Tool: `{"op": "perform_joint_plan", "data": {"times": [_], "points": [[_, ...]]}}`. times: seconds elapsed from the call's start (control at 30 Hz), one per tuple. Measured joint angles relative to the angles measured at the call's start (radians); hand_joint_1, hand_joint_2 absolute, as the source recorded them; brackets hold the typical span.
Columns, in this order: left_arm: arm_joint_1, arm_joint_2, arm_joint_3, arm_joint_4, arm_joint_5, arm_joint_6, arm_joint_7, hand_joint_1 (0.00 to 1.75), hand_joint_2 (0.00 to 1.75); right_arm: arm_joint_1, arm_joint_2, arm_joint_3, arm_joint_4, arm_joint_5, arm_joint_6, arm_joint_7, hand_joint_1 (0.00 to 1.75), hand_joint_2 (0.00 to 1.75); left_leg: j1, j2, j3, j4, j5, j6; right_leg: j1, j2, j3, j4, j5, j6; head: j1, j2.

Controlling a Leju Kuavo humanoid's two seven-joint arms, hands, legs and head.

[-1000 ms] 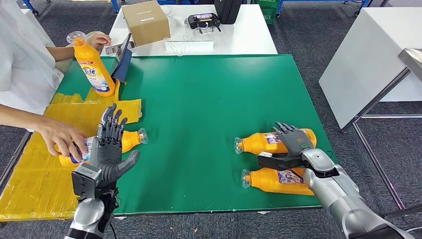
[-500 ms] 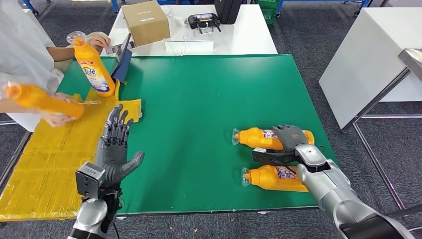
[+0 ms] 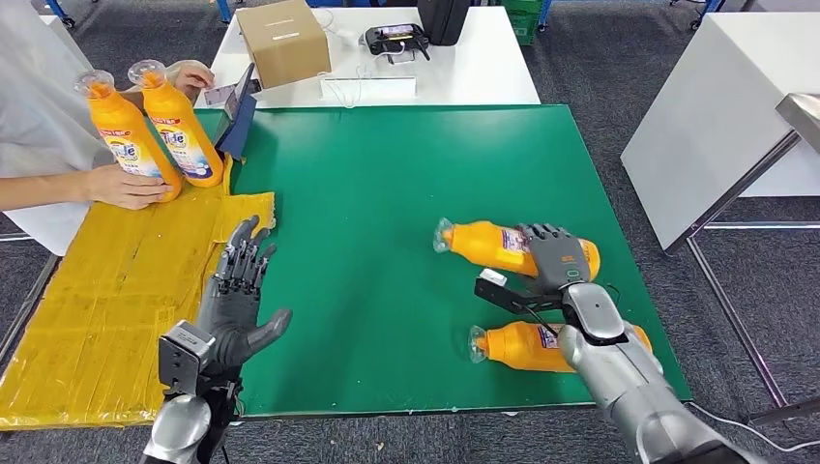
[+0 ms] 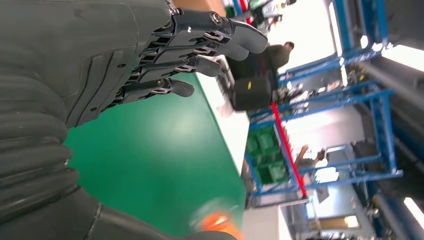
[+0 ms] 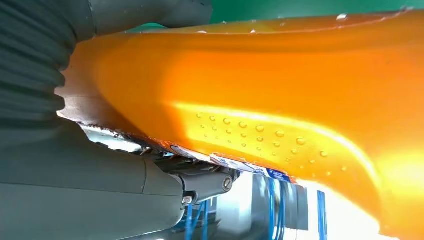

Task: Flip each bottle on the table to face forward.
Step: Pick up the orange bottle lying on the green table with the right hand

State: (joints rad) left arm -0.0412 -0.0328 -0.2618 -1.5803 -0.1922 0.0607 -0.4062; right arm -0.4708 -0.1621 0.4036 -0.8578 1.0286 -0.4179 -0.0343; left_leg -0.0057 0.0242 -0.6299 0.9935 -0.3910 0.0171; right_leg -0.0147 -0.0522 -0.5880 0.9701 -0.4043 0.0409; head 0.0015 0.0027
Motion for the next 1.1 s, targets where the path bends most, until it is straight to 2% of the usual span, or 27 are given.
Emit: {"op": "perform_joint_plan", "data": {"times": [0.1,0.2,0.4,0.6,0.8,1.0,1.1], "points": [[0.004,0.0,-0.039,-0.002,-0.01,-0.018,0.011,0.0,1.75,0.101,0.059,-0.066,-0.225,-0.164,-0.057,-0.089,1.75,1.75,0.001,-0.001,-0.002,0.0,0.0,0.0,0.001,-0.001,-0.002,0.0,-0.001,0.0,0.0,0.0],[0.004,0.0,-0.081,0.002,-0.016,-0.02,0.017,0.0,1.75,0.184,0.113,-0.099,-0.407,-0.317,-0.062,-0.168,1.75,1.75,0.001,-0.003,-0.004,0.0,0.0,-0.001,0.001,-0.002,-0.003,0.0,-0.003,0.001,0.0,0.0],[0.003,0.0,-0.129,0.011,-0.018,-0.017,0.025,0.0,1.75,0.272,0.195,-0.104,-0.58,-0.507,0.01,-0.251,1.75,1.75,0.001,-0.004,-0.004,0.0,-0.001,-0.001,0.0,-0.001,-0.003,0.0,-0.003,0.001,0.0,0.0],[-0.006,0.0,-0.151,0.014,-0.018,0.0,0.026,0.0,1.75,0.295,0.266,-0.035,-0.567,-0.624,0.144,-0.265,1.75,1.75,0.001,-0.004,-0.004,0.0,-0.001,-0.001,0.001,-0.001,-0.003,0.0,-0.003,0.001,0.0,0.0],[-0.015,0.004,-0.145,-0.004,0.016,0.039,0.018,0.0,1.75,0.305,0.325,0.079,-0.496,-0.657,0.228,-0.288,1.75,1.75,0.002,-0.004,-0.004,0.0,-0.001,-0.001,0.001,-0.002,-0.004,0.0,-0.003,0.001,0.0,0.0],[-0.018,0.013,-0.119,-0.024,0.012,0.051,0.01,0.0,1.75,0.288,0.341,0.249,-0.425,-0.616,0.266,-0.291,1.75,1.75,0.001,-0.004,-0.005,-0.001,-0.001,-0.001,0.001,-0.002,-0.005,0.0,-0.004,0.001,0.0,0.0],[-0.015,0.019,-0.117,-0.03,-0.002,0.057,0.004,0.0,1.75,0.267,0.34,0.304,-0.406,-0.591,0.265,-0.289,1.75,1.75,0.001,-0.004,-0.005,-0.001,-0.001,-0.001,0.0,-0.002,-0.005,0.0,-0.004,0.001,0.0,0.0]]}}
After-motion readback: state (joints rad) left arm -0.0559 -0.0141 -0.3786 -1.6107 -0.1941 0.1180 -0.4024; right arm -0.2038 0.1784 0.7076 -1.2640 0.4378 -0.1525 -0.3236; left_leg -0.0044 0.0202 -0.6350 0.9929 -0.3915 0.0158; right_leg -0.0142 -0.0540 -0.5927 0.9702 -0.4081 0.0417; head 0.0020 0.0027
